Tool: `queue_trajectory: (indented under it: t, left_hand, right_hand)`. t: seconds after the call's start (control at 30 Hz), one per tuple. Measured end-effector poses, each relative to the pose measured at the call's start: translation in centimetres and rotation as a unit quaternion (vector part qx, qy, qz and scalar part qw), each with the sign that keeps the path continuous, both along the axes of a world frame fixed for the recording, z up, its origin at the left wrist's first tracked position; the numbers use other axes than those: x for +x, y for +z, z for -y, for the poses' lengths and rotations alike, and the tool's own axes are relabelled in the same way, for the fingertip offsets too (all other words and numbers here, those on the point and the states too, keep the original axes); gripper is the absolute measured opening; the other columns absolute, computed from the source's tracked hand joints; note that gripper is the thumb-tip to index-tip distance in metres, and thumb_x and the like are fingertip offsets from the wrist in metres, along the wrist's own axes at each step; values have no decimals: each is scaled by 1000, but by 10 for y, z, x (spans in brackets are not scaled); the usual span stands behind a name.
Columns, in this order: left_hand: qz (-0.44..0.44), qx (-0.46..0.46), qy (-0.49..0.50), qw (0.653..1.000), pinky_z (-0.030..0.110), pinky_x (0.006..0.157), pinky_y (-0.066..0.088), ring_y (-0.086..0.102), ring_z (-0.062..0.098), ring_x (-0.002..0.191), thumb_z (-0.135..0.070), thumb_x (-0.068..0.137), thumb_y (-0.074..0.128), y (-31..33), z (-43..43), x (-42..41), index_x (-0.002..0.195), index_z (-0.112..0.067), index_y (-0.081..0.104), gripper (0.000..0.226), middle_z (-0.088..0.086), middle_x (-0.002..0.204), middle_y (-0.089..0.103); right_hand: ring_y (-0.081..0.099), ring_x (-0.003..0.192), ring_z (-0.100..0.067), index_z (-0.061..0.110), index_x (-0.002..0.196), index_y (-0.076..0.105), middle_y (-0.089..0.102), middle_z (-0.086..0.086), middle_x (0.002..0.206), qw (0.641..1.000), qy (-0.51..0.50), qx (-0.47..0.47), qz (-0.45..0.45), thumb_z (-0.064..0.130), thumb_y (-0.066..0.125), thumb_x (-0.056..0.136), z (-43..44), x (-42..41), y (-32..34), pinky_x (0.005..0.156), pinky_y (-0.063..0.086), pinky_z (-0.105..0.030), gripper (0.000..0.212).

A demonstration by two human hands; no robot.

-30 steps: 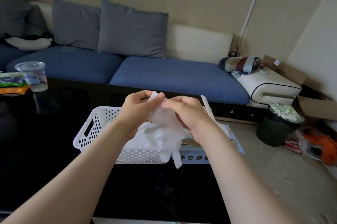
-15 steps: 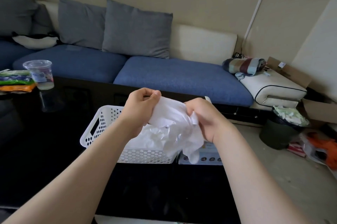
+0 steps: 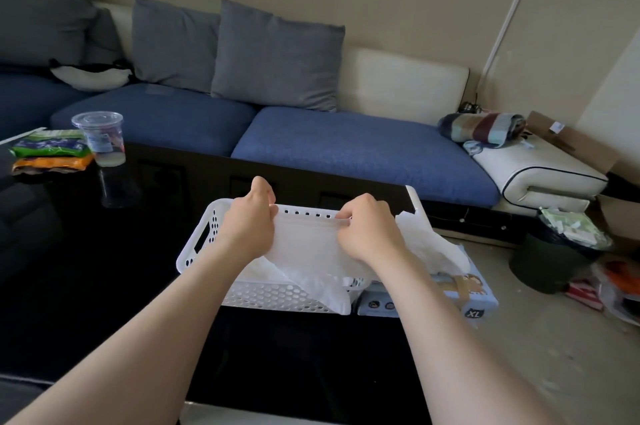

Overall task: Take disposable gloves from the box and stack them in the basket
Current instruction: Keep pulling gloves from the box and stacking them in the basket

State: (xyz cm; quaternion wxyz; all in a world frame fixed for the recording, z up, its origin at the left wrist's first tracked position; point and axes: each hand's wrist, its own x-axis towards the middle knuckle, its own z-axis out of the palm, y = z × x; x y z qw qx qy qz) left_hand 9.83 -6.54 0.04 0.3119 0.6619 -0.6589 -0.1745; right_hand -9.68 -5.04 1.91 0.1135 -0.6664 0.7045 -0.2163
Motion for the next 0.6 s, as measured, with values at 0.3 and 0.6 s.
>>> queue_trajectory:
  t: [0.3,0.6]
  left_hand:
    - [124,67,-57,988,32,63,43,46,18,70,11,94,35,-8,3,30,110,-21,39,36,5,84,54]
    - [225,50,-36,972,15,73,41,55,15,101,12,94,47,-8,6,38,104,-20,74,43,-5,108,50]
  right_hand:
    - [66,99,-27,21,123,71,68,-6,118,997,27,-44,-60,23,60,108,16,20,-16,75,54,-38,19]
    - [55,87,-20,18,120,66,68,-6,111,990,53,-64,-110,32,67,106,31,34,-27,71,45,-33,20]
